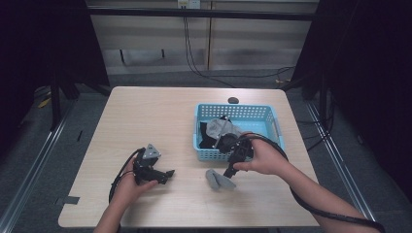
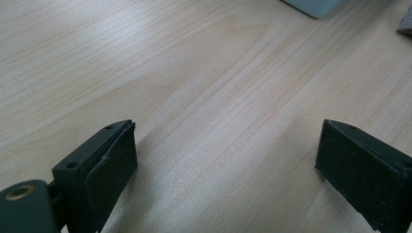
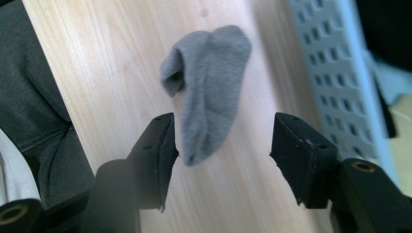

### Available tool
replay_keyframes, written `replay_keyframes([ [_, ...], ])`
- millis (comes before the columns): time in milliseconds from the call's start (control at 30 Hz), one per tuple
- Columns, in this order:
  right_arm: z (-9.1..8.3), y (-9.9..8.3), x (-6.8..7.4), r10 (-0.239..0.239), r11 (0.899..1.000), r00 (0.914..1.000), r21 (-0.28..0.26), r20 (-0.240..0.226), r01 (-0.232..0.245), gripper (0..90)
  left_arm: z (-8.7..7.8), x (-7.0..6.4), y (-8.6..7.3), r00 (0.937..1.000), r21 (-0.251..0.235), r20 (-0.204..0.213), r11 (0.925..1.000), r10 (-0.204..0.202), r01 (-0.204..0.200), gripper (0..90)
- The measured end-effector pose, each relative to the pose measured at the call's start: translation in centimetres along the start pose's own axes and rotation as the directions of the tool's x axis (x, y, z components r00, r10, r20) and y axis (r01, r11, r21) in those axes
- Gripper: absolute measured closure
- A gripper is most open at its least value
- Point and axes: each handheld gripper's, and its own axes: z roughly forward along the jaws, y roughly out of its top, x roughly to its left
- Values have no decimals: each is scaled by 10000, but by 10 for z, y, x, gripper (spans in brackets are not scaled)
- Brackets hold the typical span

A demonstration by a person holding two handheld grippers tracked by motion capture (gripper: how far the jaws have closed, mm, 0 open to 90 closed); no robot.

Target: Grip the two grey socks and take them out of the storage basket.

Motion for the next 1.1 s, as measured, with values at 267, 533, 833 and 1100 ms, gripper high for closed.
replay_keyframes([
  [267,-21,4,-22,449,9986,9981,-282,418,-437,372,0,0,0,10000,1,0,10000,0,0,71],
  [533,-28,9,-51,1151,9923,9904,-542,759,-1112,362,0,-1,0,10000,-74,-9,9999,-76,76,71],
  [833,-19,15,-92,2132,9755,9724,-750,946,-2066,357,0,-1,0,10000,-81,-8,9999,-83,83,71],
  [1100,5,22,-118,2715,9609,9545,-903,1236,-2616,357,0,0,0,10000,-51,5,10000,-35,35,71],
])
